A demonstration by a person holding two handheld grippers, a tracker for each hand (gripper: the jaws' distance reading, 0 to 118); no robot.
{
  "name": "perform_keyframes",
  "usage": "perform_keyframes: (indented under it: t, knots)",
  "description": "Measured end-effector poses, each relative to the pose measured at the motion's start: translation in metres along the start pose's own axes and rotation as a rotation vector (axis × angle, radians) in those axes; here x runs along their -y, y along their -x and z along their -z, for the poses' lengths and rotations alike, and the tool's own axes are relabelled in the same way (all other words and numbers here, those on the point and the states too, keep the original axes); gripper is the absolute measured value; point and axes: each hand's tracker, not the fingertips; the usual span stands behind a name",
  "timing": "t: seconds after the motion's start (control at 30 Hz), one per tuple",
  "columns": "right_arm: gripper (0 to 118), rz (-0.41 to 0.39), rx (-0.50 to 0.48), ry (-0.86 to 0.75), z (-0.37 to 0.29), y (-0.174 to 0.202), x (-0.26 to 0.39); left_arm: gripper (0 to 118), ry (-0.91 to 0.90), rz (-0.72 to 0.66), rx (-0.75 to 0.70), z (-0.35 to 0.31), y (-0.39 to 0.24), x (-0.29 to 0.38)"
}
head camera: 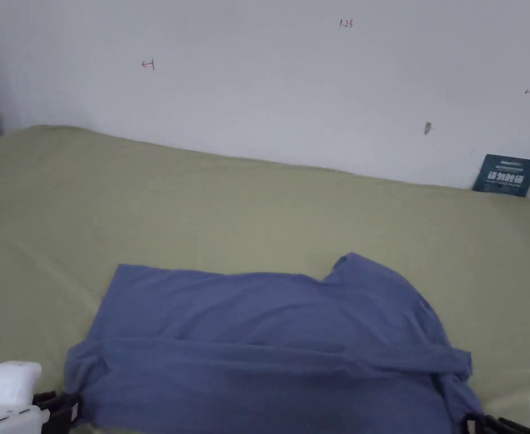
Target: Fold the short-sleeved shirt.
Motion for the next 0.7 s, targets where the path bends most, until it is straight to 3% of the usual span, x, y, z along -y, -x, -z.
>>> perform_keyframes:
  t: [0.3, 0.43, 0.53, 0.7]
  knots:
    - [6, -0.042, 0.021, 0.029, -0.077, 0.017, 0.009, 4, -0.03, 0.001, 0.062, -0.069, 0.005, 0.014]
    - [6, 0.029, 0.021, 0.115, -0.11, 0.011, 0.036, 4, 0.02, -0.044, 0.084, -0.091, 0.012, 0.048]
    - [6, 0.014, 0.032, 0.157, -0.125, 0.006, 0.062, 4, 0.072, -0.042, 0.082, -0.098, 0.014, 0.076]
    - [7, 0.081, 0.055, 0.255, -0.12, -0.005, 0.107, 4, 0.142, -0.072, 0.071, -0.094, 0.015, 0.115]
